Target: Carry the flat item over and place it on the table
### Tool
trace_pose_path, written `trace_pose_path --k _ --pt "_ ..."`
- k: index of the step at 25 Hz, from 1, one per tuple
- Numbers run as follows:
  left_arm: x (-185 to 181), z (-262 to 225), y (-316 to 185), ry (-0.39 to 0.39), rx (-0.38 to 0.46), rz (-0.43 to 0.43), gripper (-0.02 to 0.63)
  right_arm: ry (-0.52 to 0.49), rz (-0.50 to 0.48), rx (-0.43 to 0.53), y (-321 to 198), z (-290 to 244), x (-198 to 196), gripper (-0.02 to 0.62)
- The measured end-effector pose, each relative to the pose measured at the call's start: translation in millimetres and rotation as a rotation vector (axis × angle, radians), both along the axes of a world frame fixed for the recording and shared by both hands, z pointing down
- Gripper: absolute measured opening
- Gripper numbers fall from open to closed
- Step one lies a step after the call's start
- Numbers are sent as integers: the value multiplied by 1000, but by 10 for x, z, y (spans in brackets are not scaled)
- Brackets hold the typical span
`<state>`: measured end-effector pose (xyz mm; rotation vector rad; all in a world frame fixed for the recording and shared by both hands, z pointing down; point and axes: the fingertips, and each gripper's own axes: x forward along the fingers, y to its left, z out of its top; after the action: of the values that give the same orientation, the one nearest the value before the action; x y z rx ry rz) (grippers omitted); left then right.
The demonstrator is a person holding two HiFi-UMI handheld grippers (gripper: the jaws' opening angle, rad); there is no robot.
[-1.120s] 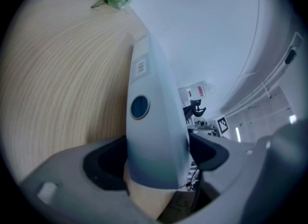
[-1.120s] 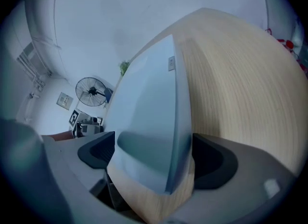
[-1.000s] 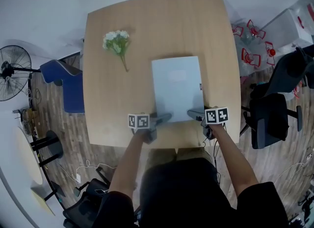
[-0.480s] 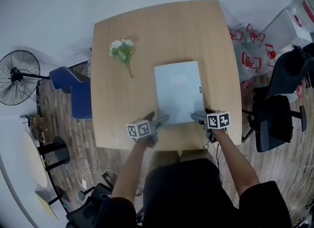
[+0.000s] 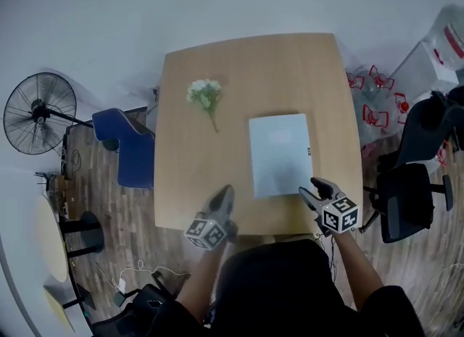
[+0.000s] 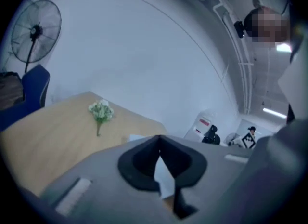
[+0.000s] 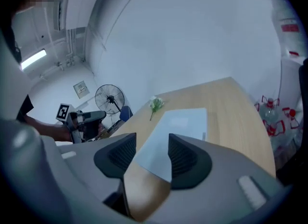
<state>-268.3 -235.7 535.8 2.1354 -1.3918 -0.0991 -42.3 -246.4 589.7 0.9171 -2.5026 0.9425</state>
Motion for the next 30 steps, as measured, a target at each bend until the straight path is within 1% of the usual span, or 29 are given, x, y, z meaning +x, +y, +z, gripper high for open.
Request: trace_pose_path --k 2,4,5,7,8,11,13,15,17,21,25,30 --pt "-135 -200 33 -2 43 -8 0 0 31 54 21 -264 -155 158" --pt "-252 -392 54 4 82 -1 0 0 69 107 69 -499 -335 132" --pt "-330 -494 66 -7 104 -6 0 2 83 143 91 -618 -429 90" --pt "-522 -696 76 -55 157 -30 0 5 101 227 93 -846 -610 11" --pt "-625 -785 74 -87 182 -43 0 3 107 266 75 -946 -693 0" --pt "-928 -976 64 -170 236 -65 0 9 131 352 -5 -1175 -907 0" --pt "-1104 -1032 67 -195 254 -69 0 34 137 413 -50 -1300 -1025 0" --pt "-1250 -1050 75 -200 258 -78 0 53 155 459 -89 -1397 -1091 0" --pt "-1382 -1066 62 -203 261 -91 0 70 199 464 -152 -1436 -1109 1" --pt "-1616 -1105 9 -218 271 -117 0 111 273 438 -227 -1403 -1166 1" --pt "-1667 -1135 -30 -243 293 -99 0 121 303 442 -219 -1406 -1238 0" --pt "-1664 -1168 -79 -247 305 -86 0 134 317 451 -221 -1442 -1283 0"
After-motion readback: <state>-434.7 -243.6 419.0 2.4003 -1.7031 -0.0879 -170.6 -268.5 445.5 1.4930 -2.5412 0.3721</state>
